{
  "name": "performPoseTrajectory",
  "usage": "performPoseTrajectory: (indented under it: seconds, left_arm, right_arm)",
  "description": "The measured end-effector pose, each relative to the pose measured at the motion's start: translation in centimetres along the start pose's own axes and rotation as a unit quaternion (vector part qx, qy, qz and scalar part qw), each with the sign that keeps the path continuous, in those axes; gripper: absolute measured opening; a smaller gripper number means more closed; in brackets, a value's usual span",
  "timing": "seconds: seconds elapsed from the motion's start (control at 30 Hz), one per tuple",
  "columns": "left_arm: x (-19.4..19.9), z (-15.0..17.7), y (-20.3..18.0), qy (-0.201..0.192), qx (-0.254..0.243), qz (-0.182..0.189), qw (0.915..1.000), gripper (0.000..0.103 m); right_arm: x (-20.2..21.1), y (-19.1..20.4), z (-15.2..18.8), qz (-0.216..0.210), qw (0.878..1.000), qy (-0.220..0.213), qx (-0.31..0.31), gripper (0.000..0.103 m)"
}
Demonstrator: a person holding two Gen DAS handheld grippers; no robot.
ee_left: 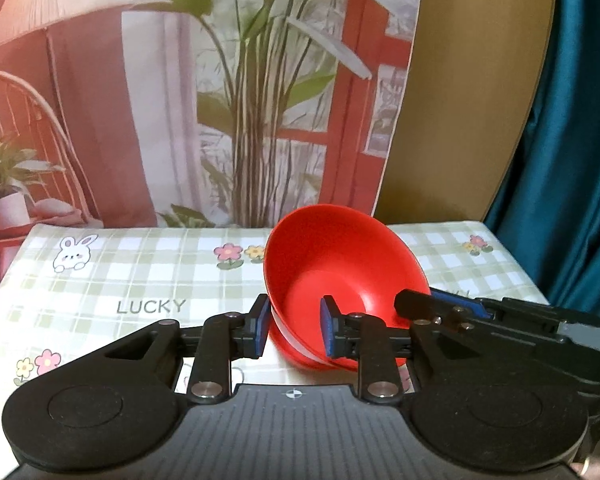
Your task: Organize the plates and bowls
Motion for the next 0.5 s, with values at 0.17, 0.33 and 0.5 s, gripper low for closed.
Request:
performPoseTrajectory:
  seconds: [0.17, 0.33, 0.5]
  left_arm:
    - [-1.1, 0.6, 0.3, 0.011, -0.016, 0.007, 0.9998, 0.031]
    - [-3.2, 0.8, 0.8, 0.024, -0.006, 0.019, 0.9995, 0.031]
    - [-6.0, 0.9, 1.0, 0.042, -0.01, 0.026, 0.9987, 0.032]
  right_arm:
    - [-1.1, 0.2, 0.6, 0.01, 1.0, 0.011, 0.002, 0.014]
    - [-2.7, -0.1, 1.1, 0.026, 0.999, 0.025, 0.005, 0.014]
    - [-4.7, -0.9, 1.4, 0.043, 0.998, 0.04, 0.002, 0.014]
Point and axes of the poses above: each gripper's, at about its wrist camera, not at the fingertips, and x roughly against the way its jaws point, y to its left, z to its underside, the point moved 4 cm from there along -x, roughly the way its jaws point, and after that the axes turned 14 degrees about z, right-handed, at the moved point
